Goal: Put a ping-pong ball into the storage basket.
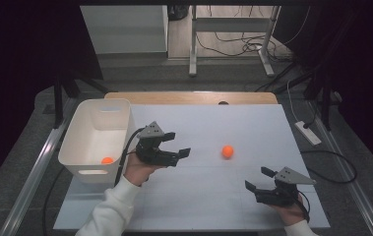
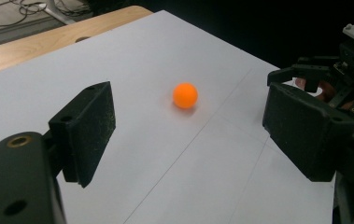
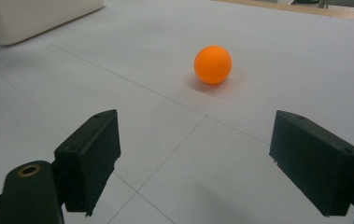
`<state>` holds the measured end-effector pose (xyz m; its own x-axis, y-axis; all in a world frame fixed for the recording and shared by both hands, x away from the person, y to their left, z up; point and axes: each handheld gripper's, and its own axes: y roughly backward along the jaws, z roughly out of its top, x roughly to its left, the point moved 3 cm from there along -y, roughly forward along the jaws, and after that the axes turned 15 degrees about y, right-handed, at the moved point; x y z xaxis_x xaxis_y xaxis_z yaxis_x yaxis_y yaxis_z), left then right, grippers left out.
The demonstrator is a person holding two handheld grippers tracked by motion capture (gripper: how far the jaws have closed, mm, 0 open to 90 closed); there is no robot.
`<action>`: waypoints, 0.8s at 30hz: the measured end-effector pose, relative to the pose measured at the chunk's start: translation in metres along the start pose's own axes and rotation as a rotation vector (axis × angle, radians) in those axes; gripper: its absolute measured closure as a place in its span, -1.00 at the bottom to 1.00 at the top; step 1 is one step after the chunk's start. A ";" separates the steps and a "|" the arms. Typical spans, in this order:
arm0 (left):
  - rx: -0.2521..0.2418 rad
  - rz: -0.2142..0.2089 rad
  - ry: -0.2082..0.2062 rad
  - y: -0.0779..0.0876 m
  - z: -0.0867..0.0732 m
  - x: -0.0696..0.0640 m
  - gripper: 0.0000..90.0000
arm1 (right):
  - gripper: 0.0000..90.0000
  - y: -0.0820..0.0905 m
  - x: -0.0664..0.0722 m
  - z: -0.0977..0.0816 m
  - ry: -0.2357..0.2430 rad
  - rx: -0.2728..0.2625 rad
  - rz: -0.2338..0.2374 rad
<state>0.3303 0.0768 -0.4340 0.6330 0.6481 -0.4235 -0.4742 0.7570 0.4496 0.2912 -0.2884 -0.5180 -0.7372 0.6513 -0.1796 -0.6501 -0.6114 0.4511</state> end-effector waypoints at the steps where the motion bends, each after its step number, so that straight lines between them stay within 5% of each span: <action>1: 0.000 0.000 0.000 0.000 0.000 0.000 -0.60 | -0.64 0.000 0.000 0.000 0.001 -0.001 -0.001; 24: 0.074 -0.012 -0.004 -0.055 -0.003 0.001 -0.58 | -0.64 0.000 0.000 0.000 0.000 0.001 -0.008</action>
<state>0.3553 0.0361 -0.4617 0.6406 0.6385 -0.4264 -0.4199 0.7563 0.5016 0.2912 -0.2884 -0.5179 -0.7318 0.6564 -0.1835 -0.6560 -0.6054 0.4506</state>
